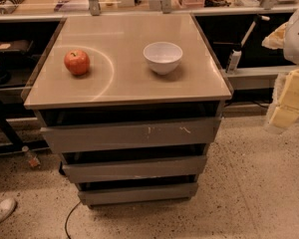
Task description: Open top drawer
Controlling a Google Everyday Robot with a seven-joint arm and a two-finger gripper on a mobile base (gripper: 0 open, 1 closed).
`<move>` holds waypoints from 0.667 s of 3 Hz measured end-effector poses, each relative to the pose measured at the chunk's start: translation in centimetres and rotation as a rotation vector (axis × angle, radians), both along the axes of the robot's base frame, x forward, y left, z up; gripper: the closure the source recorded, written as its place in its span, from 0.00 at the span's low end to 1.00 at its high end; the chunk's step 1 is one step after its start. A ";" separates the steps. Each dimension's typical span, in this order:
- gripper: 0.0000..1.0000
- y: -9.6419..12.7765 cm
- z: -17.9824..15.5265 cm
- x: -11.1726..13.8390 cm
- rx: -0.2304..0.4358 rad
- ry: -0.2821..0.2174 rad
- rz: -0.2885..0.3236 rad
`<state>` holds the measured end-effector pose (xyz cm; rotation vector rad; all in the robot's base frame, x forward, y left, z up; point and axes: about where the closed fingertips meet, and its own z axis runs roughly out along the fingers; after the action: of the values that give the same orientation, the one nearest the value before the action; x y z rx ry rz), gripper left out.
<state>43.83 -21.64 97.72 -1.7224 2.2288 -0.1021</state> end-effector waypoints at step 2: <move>0.00 0.5 -1.4 -0.1 -0.033 0.003 0.000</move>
Offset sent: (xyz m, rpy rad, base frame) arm -0.0021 0.0122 -0.0395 -0.0839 0.0283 0.0020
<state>43.75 -21.09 96.35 -1.7408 2.2409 -0.1369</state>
